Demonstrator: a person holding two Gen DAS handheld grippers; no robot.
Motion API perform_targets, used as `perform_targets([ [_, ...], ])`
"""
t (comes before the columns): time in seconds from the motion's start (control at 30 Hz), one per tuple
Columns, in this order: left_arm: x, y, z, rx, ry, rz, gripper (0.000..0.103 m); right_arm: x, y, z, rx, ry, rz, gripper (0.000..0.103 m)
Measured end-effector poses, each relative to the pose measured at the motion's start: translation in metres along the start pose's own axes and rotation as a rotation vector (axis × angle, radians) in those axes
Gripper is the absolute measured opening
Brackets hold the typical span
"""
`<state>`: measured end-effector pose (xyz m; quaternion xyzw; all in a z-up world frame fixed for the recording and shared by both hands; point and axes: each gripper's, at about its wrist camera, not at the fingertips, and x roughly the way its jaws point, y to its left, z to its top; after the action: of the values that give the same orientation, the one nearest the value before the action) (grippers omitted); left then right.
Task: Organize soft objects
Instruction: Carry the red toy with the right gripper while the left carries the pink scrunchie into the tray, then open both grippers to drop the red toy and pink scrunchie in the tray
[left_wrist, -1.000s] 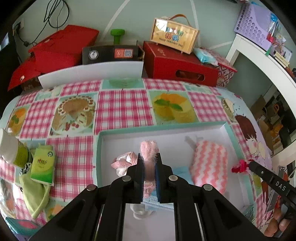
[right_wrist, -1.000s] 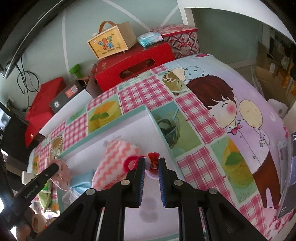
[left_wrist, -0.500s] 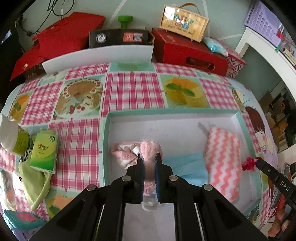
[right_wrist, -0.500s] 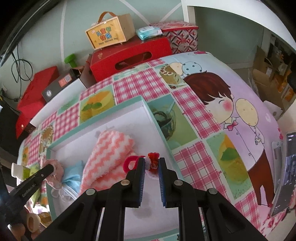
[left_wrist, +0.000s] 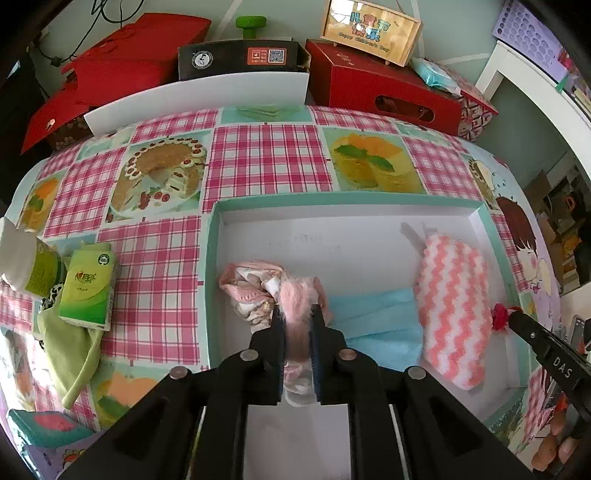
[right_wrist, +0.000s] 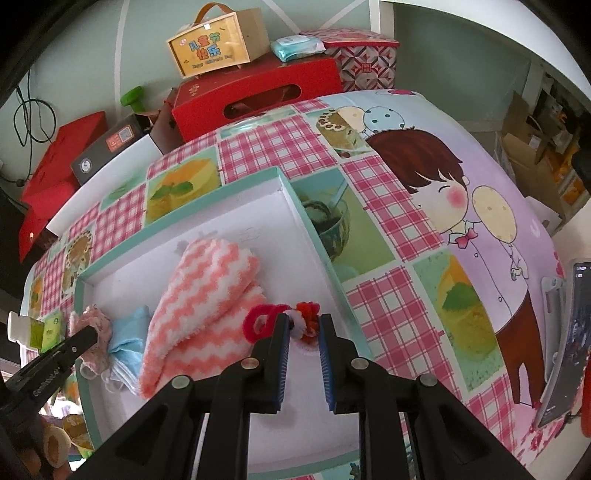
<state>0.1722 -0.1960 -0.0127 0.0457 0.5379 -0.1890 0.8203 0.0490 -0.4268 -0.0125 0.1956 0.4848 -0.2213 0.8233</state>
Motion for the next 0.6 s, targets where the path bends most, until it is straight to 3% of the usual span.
perform_targets([
  [0.17,-0.013,0.0,0.0,-0.01,-0.017,0.001,0.041,-0.005,0.005,0.001,-0.02,-0.012,-0.009,0.019],
  [0.5,-0.036,0.005,0.0,-0.018,-0.066,0.009,0.044,-0.021,0.012,0.003,-0.051,-0.056,-0.031,0.031],
  [0.6,-0.041,0.009,0.001,-0.038,-0.078,0.011,0.047,-0.026,0.014,0.003,-0.057,-0.073,-0.037,0.04],
])
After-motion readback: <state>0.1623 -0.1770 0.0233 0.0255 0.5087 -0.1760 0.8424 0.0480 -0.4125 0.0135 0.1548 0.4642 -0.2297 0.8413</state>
